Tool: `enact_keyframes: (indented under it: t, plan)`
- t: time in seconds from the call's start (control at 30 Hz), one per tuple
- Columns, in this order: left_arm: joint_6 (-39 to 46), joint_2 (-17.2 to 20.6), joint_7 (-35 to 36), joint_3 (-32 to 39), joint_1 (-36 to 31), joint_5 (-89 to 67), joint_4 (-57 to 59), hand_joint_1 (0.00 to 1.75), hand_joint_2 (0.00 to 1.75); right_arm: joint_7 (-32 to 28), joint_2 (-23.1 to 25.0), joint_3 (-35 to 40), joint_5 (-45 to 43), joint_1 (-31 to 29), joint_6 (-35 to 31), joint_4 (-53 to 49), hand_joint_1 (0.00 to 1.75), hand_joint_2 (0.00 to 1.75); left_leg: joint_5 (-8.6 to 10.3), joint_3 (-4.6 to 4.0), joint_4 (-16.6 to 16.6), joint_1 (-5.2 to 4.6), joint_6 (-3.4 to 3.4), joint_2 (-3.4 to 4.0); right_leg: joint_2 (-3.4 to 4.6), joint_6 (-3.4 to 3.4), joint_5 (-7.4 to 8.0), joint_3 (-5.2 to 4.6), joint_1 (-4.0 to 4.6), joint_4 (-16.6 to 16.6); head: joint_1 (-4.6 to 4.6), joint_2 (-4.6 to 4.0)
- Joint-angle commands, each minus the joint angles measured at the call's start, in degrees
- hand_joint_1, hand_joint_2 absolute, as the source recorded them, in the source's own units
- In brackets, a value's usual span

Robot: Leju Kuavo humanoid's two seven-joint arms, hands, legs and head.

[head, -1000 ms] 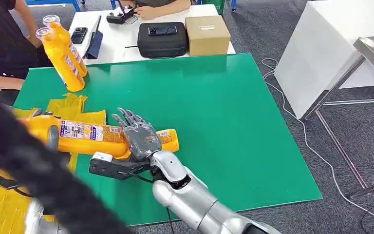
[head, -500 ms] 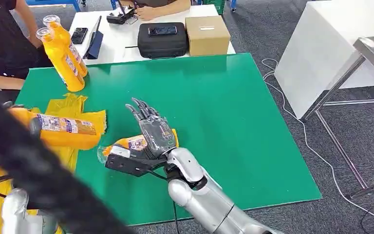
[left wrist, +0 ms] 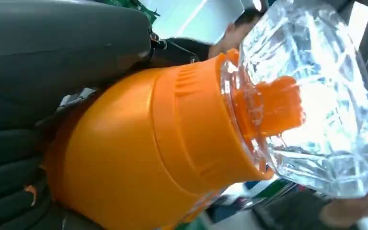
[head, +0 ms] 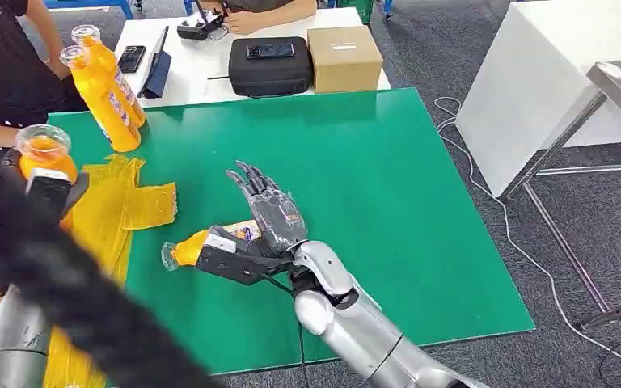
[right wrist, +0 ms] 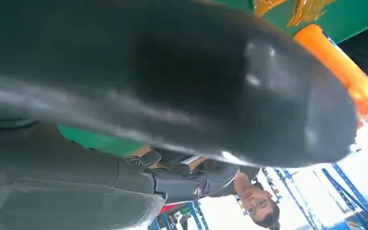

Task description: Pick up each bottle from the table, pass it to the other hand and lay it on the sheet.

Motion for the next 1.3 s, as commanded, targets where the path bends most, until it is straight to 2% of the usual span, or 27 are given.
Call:
enact_keyframes:
  t: [0.03, 0.17, 0.37, 0.7, 0.73, 0.77, 0.8, 0.83, 1.3]
  plan:
    - [1.6, 2.8, -0.4, -8.4, -9.3, -2.9, 26.5, 1.75, 1.75, -0.2, -2.8, 2.7, -1.1, -2.9, 0.2, 1.8, 0.00, 0.00, -0.04, 0.15, 0.0, 0.05, -0.08, -0.08, -0.13, -0.02, -0.06, 0.20, 0.04, 0.0, 0.00, 0.00]
    - [-0.2, 3.0, 2.2, -12.4, -9.2, -7.3, 30.8, 1.75, 1.75, 0.0, -2.4, 2.9, -1.8, -3.4, 0.4, 1.9, 0.00, 0.00, -0.03, 0.09, 0.0, 0.05, -0.07, -0.04, -0.09, -0.02, -0.05, 0.13, 0.04, 0.0, 0.00, 0.00]
    - [3.3, 2.8, 3.0, -19.4, -2.7, -15.5, 34.8, 1.75, 1.75, 0.3, -3.7, 3.7, -2.4, -1.6, 0.6, 0.5, 0.00, 0.00, -0.04, 0.29, -0.2, -0.02, -0.05, 0.06, 0.01, 0.00, -0.03, 0.28, -0.04, -0.1, 0.00, 0.00]
    - [1.5, 2.7, 3.0, -23.9, -0.1, -20.1, 35.8, 1.75, 1.75, 0.1, -3.4, 4.4, -2.6, -2.3, 0.8, 0.9, 0.00, 0.00, -0.07, 0.35, -0.1, 0.01, -0.11, 0.18, 0.12, -0.03, -0.03, 0.31, -0.02, -0.1, 0.00, 0.00]
    - [1.3, 2.6, 3.1, -24.3, 0.0, -20.5, 36.0, 1.33, 1.75, 0.1, -3.3, 4.4, -2.7, -2.3, 0.9, 0.9, 0.00, 0.00, -0.07, 0.32, -0.1, 0.03, -0.11, 0.19, 0.13, -0.03, -0.02, 0.28, 0.02, -0.1, 0.00, 0.00]
    - [0.0, 2.6, 3.4, -24.6, 0.3, -20.3, 35.7, 0.00, 1.75, 0.2, -3.4, 4.5, -2.7, -2.3, 1.1, 0.9, 0.00, 0.00, -0.07, 0.27, -0.1, 0.01, -0.09, 0.13, 0.08, -0.02, -0.04, 0.23, 0.00, -0.1, -0.02, 0.02]
    - [0.1, 2.6, 3.6, -24.5, 0.4, -20.4, 35.8, 0.00, 1.75, 0.2, -3.4, 4.5, -2.8, -2.3, 1.1, 0.9, 0.00, 0.00, -0.06, 0.32, -0.1, 0.01, -0.09, 0.13, 0.08, -0.02, -0.04, 0.27, 0.01, -0.1, 0.00, 0.00]
    - [-0.1, 2.5, 3.8, -24.6, 0.6, -20.4, 36.0, 0.00, 0.00, 0.2, -3.4, 4.5, -2.8, -2.2, 1.1, 1.0, 0.00, 0.00, -0.06, 0.36, -0.1, 0.01, -0.11, 0.14, 0.07, -0.03, -0.03, 0.32, 0.01, -0.1, 0.00, 0.00]
    - [-1.6, 3.2, 1.3, -22.3, 1.7, -15.9, 34.7, 0.00, 0.00, 0.3, -3.4, 5.0, -3.0, -2.6, 1.9, 2.8, 0.00, 0.00, -0.01, 0.58, -0.1, 0.04, -0.09, 0.05, -0.02, -0.03, 0.02, 0.63, 0.02, -0.1, 0.00, 0.00]
